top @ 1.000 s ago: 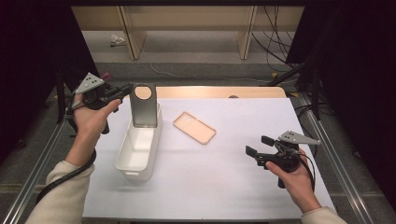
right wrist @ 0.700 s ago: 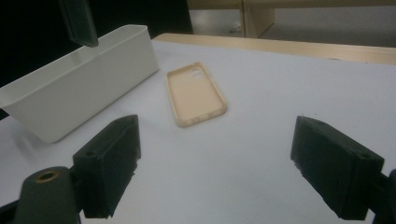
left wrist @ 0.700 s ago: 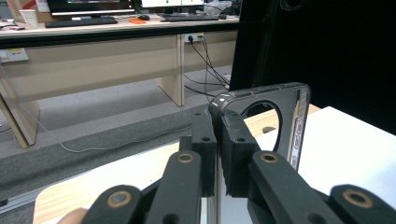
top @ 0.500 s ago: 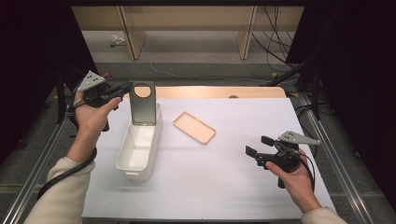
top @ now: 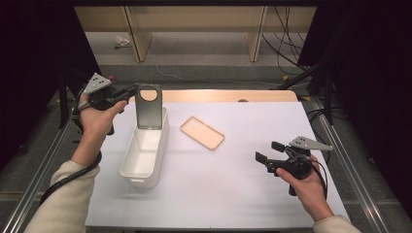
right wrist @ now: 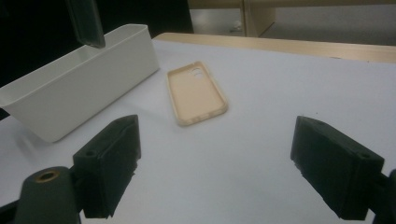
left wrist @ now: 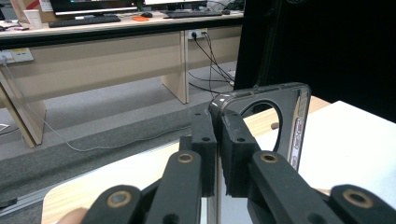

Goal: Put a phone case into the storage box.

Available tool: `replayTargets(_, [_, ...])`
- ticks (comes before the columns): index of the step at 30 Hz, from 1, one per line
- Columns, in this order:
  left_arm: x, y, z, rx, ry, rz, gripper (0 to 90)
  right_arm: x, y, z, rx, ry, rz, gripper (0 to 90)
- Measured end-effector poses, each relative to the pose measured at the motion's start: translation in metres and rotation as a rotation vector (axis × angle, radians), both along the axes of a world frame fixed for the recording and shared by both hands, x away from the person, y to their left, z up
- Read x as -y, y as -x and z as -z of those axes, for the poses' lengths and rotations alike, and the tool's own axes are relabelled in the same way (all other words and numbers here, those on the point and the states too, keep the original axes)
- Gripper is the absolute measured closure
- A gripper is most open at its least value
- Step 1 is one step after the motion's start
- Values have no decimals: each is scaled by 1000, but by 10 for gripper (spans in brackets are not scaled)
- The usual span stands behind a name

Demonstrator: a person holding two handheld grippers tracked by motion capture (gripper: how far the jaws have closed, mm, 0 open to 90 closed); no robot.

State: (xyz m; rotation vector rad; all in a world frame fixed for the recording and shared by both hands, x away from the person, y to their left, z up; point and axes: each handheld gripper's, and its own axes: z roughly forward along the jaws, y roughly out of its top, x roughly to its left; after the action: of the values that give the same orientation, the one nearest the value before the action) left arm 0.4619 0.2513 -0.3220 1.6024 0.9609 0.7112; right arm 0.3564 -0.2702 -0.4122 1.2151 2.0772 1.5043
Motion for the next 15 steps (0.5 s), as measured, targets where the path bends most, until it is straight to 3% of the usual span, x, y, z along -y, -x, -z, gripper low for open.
replayTargets(15, [-1, -8, 11, -9, -16, -29, 846, 0, 0, 0, 1, -1, -1, 170])
